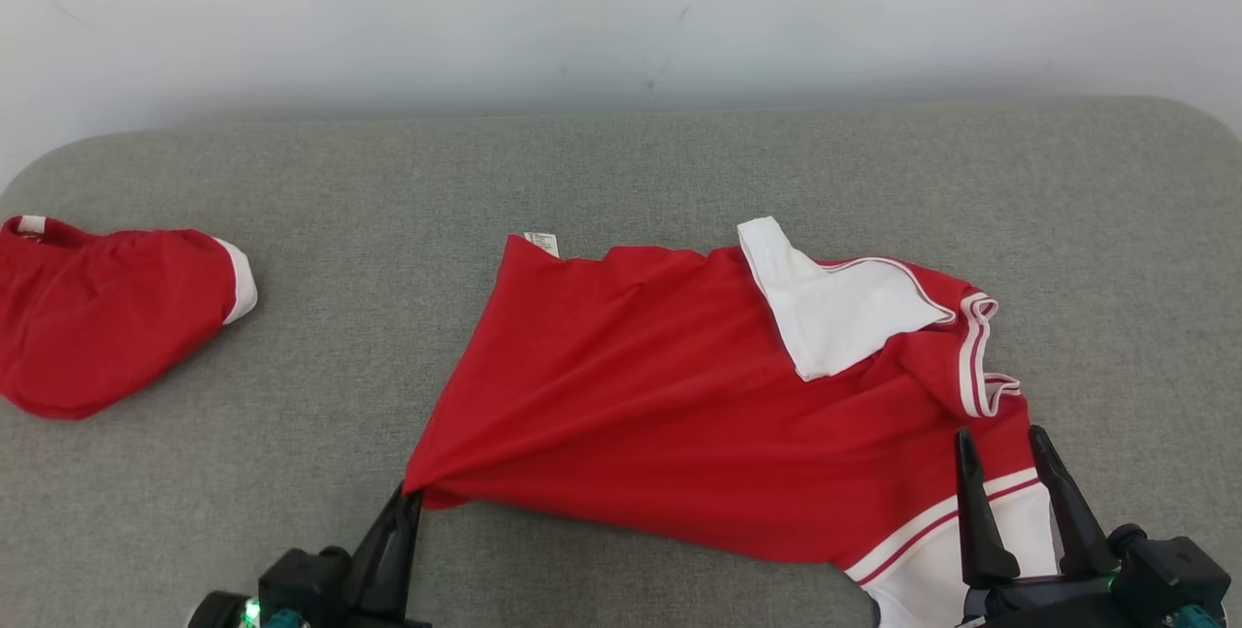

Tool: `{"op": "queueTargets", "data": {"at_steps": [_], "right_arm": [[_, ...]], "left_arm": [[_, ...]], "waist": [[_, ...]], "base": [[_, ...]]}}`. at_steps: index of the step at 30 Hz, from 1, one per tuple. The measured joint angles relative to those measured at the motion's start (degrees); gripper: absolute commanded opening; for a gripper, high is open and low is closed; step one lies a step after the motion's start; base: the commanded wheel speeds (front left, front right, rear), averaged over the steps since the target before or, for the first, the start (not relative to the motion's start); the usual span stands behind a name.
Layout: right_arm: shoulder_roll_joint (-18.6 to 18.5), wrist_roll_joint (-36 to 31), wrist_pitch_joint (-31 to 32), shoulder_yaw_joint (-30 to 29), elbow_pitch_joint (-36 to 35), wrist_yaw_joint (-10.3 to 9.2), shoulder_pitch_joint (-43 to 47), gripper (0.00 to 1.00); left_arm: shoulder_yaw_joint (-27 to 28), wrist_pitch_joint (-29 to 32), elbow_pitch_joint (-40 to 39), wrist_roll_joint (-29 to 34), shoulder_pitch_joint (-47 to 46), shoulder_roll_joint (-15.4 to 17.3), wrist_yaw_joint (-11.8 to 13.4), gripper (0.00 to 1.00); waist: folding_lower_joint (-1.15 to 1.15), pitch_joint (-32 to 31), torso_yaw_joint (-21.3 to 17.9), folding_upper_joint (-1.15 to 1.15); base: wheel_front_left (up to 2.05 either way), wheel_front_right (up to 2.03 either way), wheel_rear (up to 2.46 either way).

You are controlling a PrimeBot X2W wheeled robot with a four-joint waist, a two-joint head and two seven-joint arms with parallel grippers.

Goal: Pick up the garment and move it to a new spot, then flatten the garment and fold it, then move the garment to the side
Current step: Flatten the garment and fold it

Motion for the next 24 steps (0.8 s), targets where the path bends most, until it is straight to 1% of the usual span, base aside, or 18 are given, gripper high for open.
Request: {"op": "queueTargets", "data": {"at_steps": [6, 9, 12, 17, 24], "right_arm": [[0.02, 0.07, 0.00, 0.25, 0.56, 0.00, -0.93, 1.00], [-0.01, 0.07, 0.00, 0.47, 0.86, 0.00, -1.21, 1.00], [-0.10, 0.07, 0.00, 0.53, 1.27, 0.00, -1.94, 1.00], [-0.13, 0.02, 0.00, 0.30, 1.86, 0.00, -3.38, 1.00], [0.18, -0.09, 0.00, -0.31, 2.94, 0.00, -4.59, 1.00]], "left_arm": [[-0.36, 0.00, -2.57, 0.43, -3.16, 0.55, 0.00, 0.00], [-2.45, 0.11, -2.47, 1.03, -6.45, 0.53, -0.03, 0.00], [-5.26, 0.93, -1.52, 1.52, -11.63, 0.52, -0.10, 0.00], [-10.89, 2.46, 2.58, 1.52, -20.86, 1.14, -0.37, 0.00], [-20.27, 2.44, 12.41, -2.53, -31.14, 1.76, -0.47, 0.00]], "waist": [[-0.01, 0.15, -0.79, 0.00], [-0.01, 0.28, -1.68, 0.00], [-0.01, 0.57, -2.83, 0.00], [-0.01, 1.46, -5.30, 0.00], [0.00, 3.34, -9.24, 0.00]], "base": [[0.00, 0.00, 0.00], [0.00, 0.00, 0.00], [0.00, 0.00, 0.00], [0.00, 0.00, 0.00], [0.00, 0.00, 0.00]]}}
